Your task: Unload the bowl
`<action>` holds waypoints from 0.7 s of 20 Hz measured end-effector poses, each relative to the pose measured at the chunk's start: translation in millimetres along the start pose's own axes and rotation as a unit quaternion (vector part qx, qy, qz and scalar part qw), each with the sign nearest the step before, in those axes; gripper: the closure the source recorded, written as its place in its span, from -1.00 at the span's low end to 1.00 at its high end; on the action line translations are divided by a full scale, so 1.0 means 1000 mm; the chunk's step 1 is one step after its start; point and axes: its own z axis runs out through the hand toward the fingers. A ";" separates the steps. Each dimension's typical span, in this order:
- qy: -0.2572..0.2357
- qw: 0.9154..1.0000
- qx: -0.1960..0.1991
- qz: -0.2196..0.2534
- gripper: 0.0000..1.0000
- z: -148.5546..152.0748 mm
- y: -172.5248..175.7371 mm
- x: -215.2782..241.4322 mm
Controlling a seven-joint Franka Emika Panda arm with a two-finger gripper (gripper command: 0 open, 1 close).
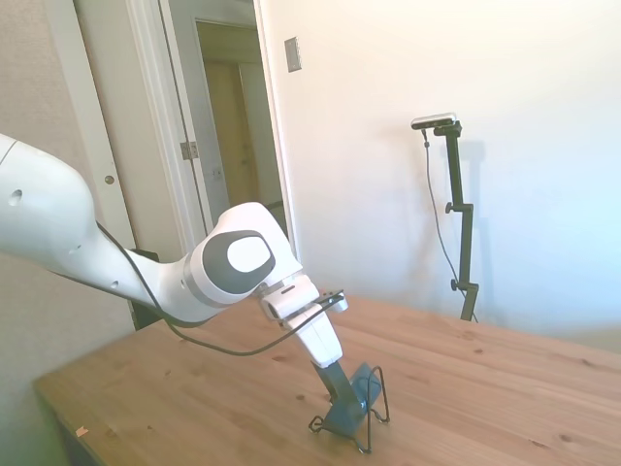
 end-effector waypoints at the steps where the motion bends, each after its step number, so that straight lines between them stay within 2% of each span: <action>1: 0.001 1.000 -0.002 0.001 1.00 0.002 0.000 0.001; 6: 0.002 1.000 -0.008 0.005 1.00 0.012 -0.002 0.007; 14: 0.003 1.000 -0.006 0.001 1.00 0.011 -0.010 0.002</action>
